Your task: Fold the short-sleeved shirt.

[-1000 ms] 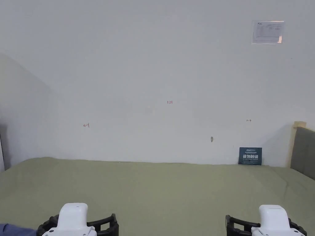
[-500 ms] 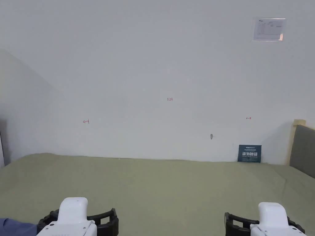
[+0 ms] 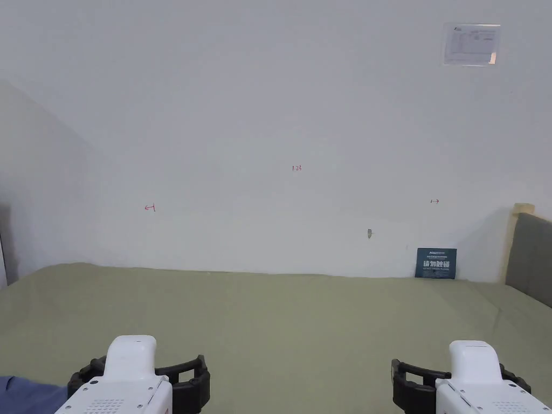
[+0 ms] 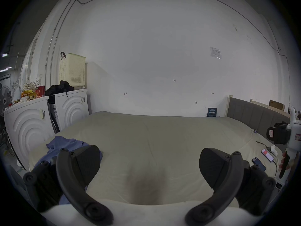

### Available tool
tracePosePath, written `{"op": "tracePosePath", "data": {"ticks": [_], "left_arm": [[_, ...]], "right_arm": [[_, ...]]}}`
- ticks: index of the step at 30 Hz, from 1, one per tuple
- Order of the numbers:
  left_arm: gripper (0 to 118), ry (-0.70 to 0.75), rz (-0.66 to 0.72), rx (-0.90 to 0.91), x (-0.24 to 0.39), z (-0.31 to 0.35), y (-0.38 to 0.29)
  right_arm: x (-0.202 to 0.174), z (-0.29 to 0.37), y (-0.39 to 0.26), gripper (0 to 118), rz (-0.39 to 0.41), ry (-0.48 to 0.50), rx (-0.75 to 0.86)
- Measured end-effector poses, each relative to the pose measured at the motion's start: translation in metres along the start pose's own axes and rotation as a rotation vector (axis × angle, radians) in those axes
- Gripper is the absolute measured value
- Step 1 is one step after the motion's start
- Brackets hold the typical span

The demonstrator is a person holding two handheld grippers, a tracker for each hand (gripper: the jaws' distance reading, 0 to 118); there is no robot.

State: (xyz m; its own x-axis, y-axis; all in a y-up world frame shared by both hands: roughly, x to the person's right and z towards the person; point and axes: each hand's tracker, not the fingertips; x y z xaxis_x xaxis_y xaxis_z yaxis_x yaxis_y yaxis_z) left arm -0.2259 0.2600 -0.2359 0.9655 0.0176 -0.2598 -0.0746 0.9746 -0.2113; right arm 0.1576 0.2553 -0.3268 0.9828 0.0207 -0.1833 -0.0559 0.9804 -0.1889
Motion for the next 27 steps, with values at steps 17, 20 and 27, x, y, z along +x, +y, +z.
{"op": "tracePosePath", "data": {"ticks": [17, 20, 27], "left_arm": [[118, 0.008, -0.012, 0.030, 0.0029, -0.0019, 0.0062], [118, 0.005, -0.015, 0.036, 0.0023, -0.0024, 0.0056], [118, 0.019, -0.024, 0.047, 0.0002, -0.0043, 0.0093]], "right_arm": [[0.0039, -0.0032, 0.0037, 118, -0.015, -0.006, 0.003], [0.0046, -0.0041, 0.0051, 118, -0.014, -0.014, -0.001], [0.0050, -0.0056, 0.0046, 117, 0.005, -0.023, -0.009]]}}
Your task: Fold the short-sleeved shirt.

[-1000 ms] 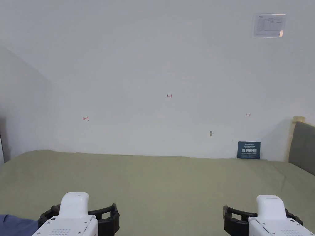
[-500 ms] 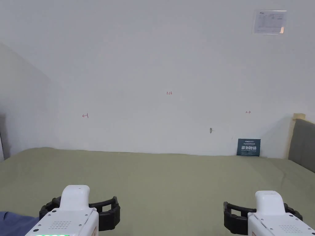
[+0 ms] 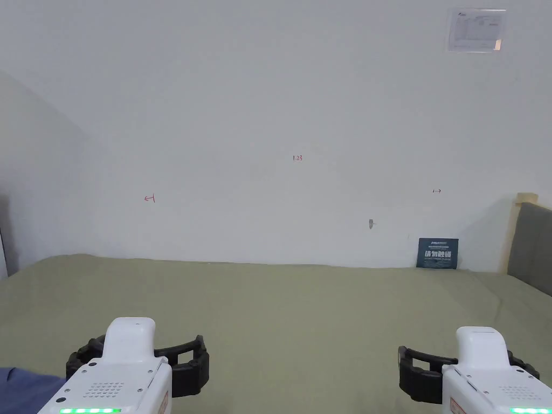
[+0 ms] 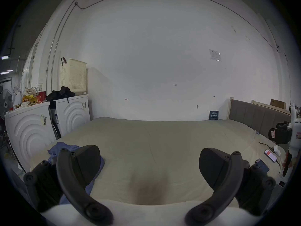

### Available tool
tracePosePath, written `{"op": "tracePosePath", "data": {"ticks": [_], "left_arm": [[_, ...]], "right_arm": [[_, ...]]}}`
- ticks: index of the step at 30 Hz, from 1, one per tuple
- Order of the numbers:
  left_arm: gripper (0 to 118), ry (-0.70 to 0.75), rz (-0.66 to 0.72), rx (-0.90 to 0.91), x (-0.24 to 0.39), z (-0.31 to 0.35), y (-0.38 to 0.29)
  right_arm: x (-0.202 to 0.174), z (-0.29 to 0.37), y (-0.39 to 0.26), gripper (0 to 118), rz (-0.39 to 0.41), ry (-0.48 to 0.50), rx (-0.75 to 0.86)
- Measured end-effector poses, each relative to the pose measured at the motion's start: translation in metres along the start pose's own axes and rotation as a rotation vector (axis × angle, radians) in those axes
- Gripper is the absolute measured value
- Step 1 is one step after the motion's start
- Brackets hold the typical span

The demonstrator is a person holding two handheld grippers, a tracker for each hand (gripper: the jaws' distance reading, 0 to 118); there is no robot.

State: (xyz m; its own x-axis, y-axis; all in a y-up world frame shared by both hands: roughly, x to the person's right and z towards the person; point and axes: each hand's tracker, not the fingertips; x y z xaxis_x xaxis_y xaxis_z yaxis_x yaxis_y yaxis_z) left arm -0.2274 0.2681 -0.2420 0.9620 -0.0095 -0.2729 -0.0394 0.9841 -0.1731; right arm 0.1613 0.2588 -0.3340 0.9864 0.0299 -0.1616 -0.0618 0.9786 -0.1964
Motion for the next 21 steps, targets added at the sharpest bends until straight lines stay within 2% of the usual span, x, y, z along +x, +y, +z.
{"op": "tracePosePath", "data": {"ticks": [1, 2, 3, 4, 5, 7, 8, 9, 12, 14, 18, 21], "left_arm": [[118, 0.000, -0.006, 0.002, 0.000, 0.000, 0.000], [110, 0.002, -0.020, -0.001, 0.000, 0.001, 0.000], [87, 0.007, -0.033, -0.005, 0.001, 0.001, -0.001], [37, 0.000, -0.036, -0.005, 0.002, 0.002, -0.004], [0, 0.011, -0.039, 0.004, 0.004, 0.003, -0.008], [0, 0.081, -0.063, 0.006, 0.009, 0.002, -0.018], [0, 0.071, -0.057, -0.007, 0.009, 0.002, -0.022], [0, 0.021, -0.021, -0.041, 0.005, 0.002, -0.025], [0, 0.051, -0.020, -0.058, -0.008, 0.005, -0.023], [0, 0.074, -0.002, -0.049, -0.024, 0.012, -0.021], [0, 0.190, 0.023, -0.019, -0.072, 0.041, -0.008], [0, 0.304, 0.003, -0.013, -0.113, 0.070, -0.002]], "right_arm": [[0.000, 0.000, -0.001, 114, 0.010, -0.005, 0.004], [0.000, 0.002, -0.001, 95, 0.020, -0.008, 0.004], [0.000, 0.003, -0.002, 62, 0.020, -0.005, 0.005], [0.002, 0.006, -0.003, 18, 0.009, 0.013, 0.009], [0.001, 0.006, -0.005, 0, 0.015, 0.005, 0.006], [-0.001, 0.004, -0.012, 0, 0.047, -0.062, -0.021], [0.003, 0.002, -0.016, 0, 0.034, -0.035, -0.019], [0.008, 0.001, -0.018, 0, -0.013, 0.017, -0.044], [-0.008, -0.001, -0.009, 0, 0.018, 0.000, -0.042], [-0.023, -0.007, -0.007, 0, 0.002, 0.060, -0.029], [-0.092, -0.018, 0.005, 0, 0.051, 0.193, -0.012], [-0.157, -0.026, 0.013, 0, 0.051, 0.327, -0.010]]}}
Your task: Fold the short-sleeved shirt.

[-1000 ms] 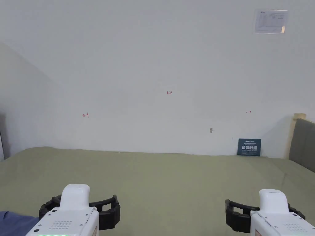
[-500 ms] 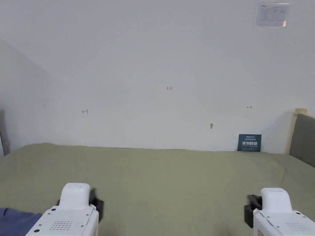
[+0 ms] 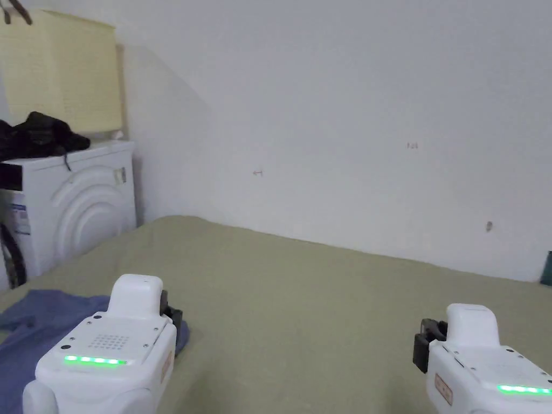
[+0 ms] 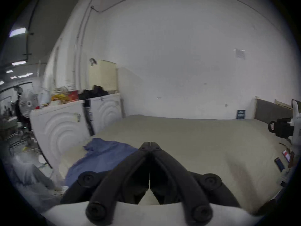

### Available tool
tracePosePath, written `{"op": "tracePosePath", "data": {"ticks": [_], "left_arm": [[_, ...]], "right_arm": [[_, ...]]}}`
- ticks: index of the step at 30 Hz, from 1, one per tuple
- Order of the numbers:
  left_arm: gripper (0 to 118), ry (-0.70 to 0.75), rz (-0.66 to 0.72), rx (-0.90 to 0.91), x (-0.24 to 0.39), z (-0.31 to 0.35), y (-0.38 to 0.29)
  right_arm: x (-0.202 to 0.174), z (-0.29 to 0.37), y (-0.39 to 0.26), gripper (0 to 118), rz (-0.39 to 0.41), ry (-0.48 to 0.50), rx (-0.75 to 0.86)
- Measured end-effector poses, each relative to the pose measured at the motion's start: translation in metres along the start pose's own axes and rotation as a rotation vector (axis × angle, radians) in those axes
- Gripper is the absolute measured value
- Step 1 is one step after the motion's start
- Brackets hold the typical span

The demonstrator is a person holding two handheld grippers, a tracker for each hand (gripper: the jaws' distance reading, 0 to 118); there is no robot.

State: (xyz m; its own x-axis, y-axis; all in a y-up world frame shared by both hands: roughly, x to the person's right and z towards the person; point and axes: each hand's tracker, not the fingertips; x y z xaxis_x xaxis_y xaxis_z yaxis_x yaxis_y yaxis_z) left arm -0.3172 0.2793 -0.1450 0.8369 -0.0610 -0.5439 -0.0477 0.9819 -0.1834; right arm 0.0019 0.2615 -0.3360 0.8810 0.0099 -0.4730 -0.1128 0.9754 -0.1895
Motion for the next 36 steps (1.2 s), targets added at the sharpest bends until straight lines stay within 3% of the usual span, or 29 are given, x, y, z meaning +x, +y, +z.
{"op": "tracePosePath", "data": {"ticks": [8, 10, 16, 20, 24, 29, 32, 36], "left_arm": [[0, 0.288, 0.060, -0.052, -0.111, 0.051, -0.011], [0, 0.318, 0.085, -0.061, -0.129, 0.058, -0.016], [0, 0.363, 0.100, -0.120, -0.160, 0.056, -0.027], [0, 0.294, 0.126, -0.223, -0.183, -0.001, -0.012], [0, 0.198, 0.019, -0.398, -0.199, -0.097, 0.033], [0, -0.110, 0.066, -0.695, -0.214, -0.249, 0.065], [0, -0.166, 0.102, -0.995, -0.197, -0.322, 0.047], [1, -0.257, -0.035, -1.197, -0.164, -0.387, -0.017]], "right_arm": [[-0.139, -0.036, 0.006, 0, 0.045, 0.286, -0.026], [-0.162, -0.037, 0.004, 0, 0.050, 0.348, -0.026], [-0.202, -0.056, -0.002, 0, 0.069, 0.403, -0.070], [-0.214, -0.075, -0.003, 0, 0.090, 0.413, -0.090], [-0.226, -0.105, -0.003, 0, 0.103, 0.402, -0.111], [-0.236, -0.155, -0.017, 0, 0.121, 0.387, -0.162], [-0.237, -0.179, -0.031, 0, 0.112, 0.372, -0.210], [-0.234, -0.201, -0.055, 0, 0.097, 0.374, -0.265]]}}
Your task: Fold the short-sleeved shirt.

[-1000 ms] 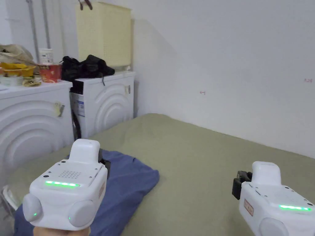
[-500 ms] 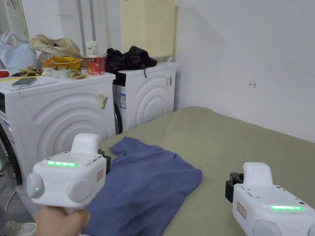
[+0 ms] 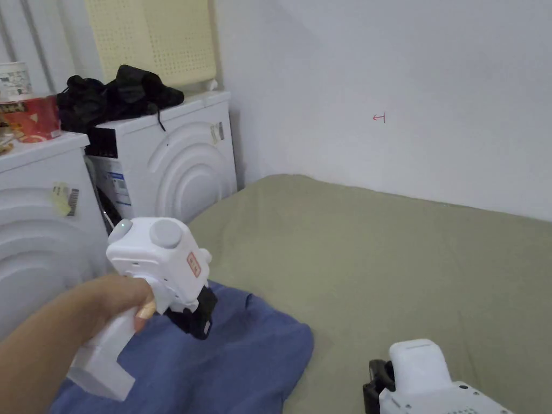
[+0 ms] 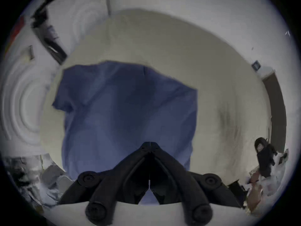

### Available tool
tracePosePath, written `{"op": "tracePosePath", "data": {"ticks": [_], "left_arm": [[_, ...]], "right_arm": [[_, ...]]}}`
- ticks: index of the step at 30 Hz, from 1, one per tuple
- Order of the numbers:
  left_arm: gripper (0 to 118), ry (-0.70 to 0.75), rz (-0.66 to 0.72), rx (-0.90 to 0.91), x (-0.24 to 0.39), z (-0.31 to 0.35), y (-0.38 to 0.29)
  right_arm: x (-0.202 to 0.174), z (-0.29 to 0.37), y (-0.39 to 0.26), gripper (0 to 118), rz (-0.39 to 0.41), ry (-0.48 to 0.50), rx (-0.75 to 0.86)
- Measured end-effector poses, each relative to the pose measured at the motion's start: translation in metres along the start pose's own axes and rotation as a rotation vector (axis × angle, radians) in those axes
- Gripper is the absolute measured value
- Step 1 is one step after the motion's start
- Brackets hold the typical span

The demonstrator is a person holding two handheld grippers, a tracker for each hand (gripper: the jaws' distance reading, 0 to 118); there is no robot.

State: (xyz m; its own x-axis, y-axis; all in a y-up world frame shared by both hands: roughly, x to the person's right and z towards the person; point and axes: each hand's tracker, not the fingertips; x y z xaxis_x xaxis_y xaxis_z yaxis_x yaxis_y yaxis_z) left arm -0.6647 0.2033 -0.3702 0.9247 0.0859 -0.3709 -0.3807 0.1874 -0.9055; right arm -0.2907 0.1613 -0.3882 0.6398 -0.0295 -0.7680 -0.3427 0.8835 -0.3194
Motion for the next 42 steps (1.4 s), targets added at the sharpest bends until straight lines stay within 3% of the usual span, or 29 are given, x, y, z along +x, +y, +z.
{"op": "tracePosePath", "data": {"ticks": [1, 2, 3, 4, 6, 10, 11, 13, 14, 15, 16, 18, 21, 24, 27, 34, 38, 42], "left_arm": [[14, 0.010, -0.010, 0.011, 0.001, -0.013, 0.005], [63, 0.020, -0.009, 0.005, 0.003, -0.027, 0.010], [105, 0.012, -0.002, 0.012, -0.012, -0.046, 0.024], [118, 0.008, 0.011, 0.006, -0.014, -0.057, 0.026], [105, -0.047, 0.021, 0.000, -0.013, -0.074, 0.022], [49, -0.109, 0.009, -0.050, -0.005, -0.102, 0.016], [49, -0.062, -0.017, -0.072, -0.004, -0.106, 0.014], [38, 0.050, -0.083, -0.049, 0.002, -0.106, 0.011], [10, 0.066, -0.080, -0.017, -0.001, -0.098, 0.012], [2, -0.001, -0.002, 0.004, -0.003, -0.092, 0.012], [2, -0.064, 0.064, 0.028, -0.005, -0.081, 0.013], [2, -0.123, 0.060, 0.121, -0.001, -0.048, 0.014], [1, -0.064, -0.017, 0.188, 0.014, -0.002, 0.019], [1, -0.184, -0.030, 0.278, 0.048, 0.046, 0.012], [1, -0.178, -0.111, 0.371, 0.091, 0.089, 0.016], [1, -0.285, -0.349, 0.482, 0.241, 0.156, 0.024], [1, -0.397, -0.484, 0.484, 0.345, 0.164, 0.030], [1, -0.504, -0.630, 0.428, 0.461, 0.147, 0.020]], "right_arm": [[0.001, -0.005, -0.003, 0, 0.009, 0.002, -0.013], [0.003, -0.009, -0.008, 0, 0.020, 0.003, -0.033], [0.005, -0.013, -0.012, 0, 0.030, 0.009, -0.054], [0.007, -0.016, -0.014, 0, 0.033, 0.030, -0.077], [0.011, -0.021, -0.020, 0, 0.027, 0.039, -0.111], [0.015, -0.021, -0.030, 0, 0.023, 0.038, -0.109], [0.016, -0.021, -0.032, 0, 0.026, 0.032, -0.111], [0.020, -0.017, -0.034, 0, 0.013, 0.034, -0.113], [0.023, -0.014, -0.035, 0, 0.008, 0.029, -0.110], [0.024, -0.011, -0.036, 0, 0.004, 0.018, -0.109], [0.027, -0.008, -0.037, 0, 0.002, 0.012, -0.109], [0.036, 0.000, -0.039, 0, -0.011, 0.007, -0.108], [0.050, 0.013, -0.040, 0, -0.027, -0.023, -0.102], [0.072, 0.034, -0.040, 0, -0.092, -0.062, -0.086], [0.094, 0.061, -0.042, 0, -0.108, -0.121, -0.069], [0.166, 0.152, -0.058, 0, -0.204, -0.291, -0.049], [0.214, 0.213, -0.077, 0, -0.220, -0.440, -0.057], [0.270, 0.278, -0.101, 0, -0.310, -0.581, -0.048]]}}
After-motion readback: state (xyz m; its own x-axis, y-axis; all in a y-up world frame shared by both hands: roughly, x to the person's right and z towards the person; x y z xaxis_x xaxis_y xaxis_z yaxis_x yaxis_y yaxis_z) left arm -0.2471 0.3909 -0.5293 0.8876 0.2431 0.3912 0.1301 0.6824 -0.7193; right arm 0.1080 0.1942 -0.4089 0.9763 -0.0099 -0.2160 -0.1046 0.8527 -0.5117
